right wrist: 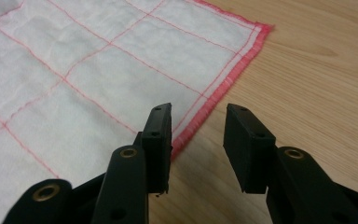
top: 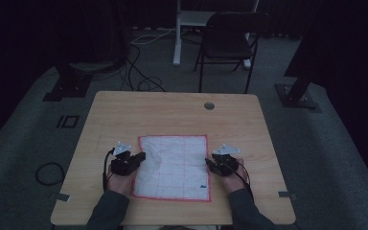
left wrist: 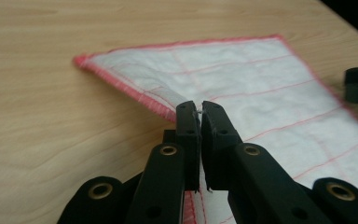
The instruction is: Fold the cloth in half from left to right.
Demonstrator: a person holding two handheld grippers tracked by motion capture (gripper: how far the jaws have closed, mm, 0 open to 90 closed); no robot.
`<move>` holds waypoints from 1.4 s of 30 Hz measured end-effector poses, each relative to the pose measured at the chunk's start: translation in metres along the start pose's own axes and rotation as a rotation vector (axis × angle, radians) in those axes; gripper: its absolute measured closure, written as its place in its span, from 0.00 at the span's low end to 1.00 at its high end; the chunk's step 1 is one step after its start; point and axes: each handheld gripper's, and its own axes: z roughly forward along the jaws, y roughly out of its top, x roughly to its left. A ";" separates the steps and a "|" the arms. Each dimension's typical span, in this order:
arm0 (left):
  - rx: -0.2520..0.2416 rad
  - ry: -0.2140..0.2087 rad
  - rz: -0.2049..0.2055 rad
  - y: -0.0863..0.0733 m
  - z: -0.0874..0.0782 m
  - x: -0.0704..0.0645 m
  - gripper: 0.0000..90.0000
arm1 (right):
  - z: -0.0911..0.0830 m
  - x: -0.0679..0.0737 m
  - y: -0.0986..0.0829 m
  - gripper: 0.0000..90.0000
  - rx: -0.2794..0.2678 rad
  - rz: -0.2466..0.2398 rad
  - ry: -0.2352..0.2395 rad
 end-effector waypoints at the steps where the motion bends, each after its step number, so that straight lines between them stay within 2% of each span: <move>1: -0.005 -0.010 0.004 0.002 -0.001 -0.002 0.96 | -0.001 0.000 0.000 0.69 -0.001 -0.005 -0.003; 12: -0.031 -0.086 0.047 0.021 0.005 -0.028 0.97 | -0.017 -0.013 -0.012 0.68 0.009 0.002 -0.030; 19: -0.025 -0.110 0.072 0.027 0.014 -0.043 0.97 | -0.023 -0.020 -0.020 0.68 0.011 0.017 -0.039; 42: -0.016 -0.171 0.099 0.038 0.035 -0.070 0.98 | -0.020 -0.028 -0.025 0.69 0.027 0.052 -0.055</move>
